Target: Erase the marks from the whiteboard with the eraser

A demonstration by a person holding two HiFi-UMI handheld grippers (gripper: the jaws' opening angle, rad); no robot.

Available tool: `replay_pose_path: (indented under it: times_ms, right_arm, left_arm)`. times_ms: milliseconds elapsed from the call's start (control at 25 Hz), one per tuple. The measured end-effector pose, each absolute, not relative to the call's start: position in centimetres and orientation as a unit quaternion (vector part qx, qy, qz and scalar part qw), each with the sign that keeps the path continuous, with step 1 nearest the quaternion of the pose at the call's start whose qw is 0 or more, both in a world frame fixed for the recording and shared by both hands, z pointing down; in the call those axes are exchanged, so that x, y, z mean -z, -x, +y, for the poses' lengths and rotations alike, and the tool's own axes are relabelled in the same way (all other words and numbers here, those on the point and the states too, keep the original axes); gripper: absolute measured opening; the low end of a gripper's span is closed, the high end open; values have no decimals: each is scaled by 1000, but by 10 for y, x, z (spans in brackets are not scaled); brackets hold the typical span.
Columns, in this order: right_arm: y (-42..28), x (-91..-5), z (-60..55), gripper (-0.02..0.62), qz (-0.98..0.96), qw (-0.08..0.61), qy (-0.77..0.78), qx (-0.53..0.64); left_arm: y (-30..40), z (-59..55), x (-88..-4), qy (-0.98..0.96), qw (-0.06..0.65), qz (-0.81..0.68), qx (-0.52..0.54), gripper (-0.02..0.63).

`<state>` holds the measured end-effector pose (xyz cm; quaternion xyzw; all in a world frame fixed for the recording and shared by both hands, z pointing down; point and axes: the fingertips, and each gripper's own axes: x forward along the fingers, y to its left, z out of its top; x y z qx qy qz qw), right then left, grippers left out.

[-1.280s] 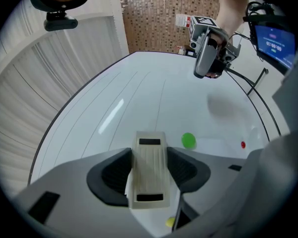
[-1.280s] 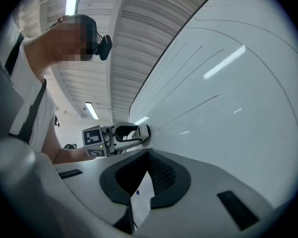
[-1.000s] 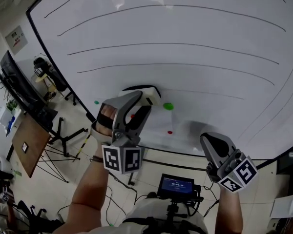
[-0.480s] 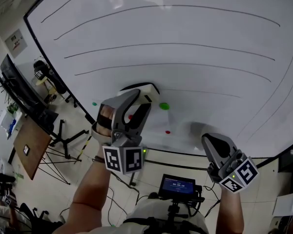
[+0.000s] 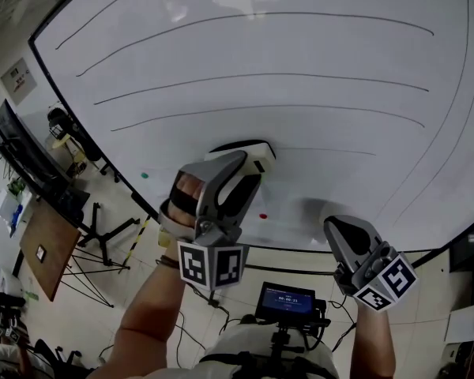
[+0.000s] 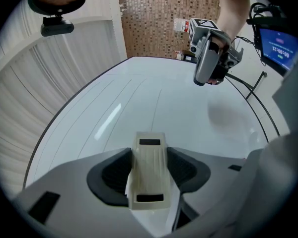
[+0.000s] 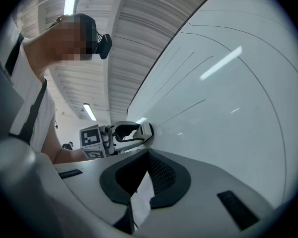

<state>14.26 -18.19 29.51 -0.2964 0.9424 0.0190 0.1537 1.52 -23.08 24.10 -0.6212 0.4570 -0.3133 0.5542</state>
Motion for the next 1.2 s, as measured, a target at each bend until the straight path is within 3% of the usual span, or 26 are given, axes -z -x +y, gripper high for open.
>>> replay_pose_path:
  times_ms: [640, 1200]
  right_arm:
    - [-148, -298, -182, 17, 940, 152, 305, -18]
    - [-177, -305, -178, 17, 933, 153, 326, -12]
  left_arm:
    - [10, -234, -237, 627, 515, 499, 305, 259]
    - [-60, -229, -225, 638, 555, 454, 281, 259]
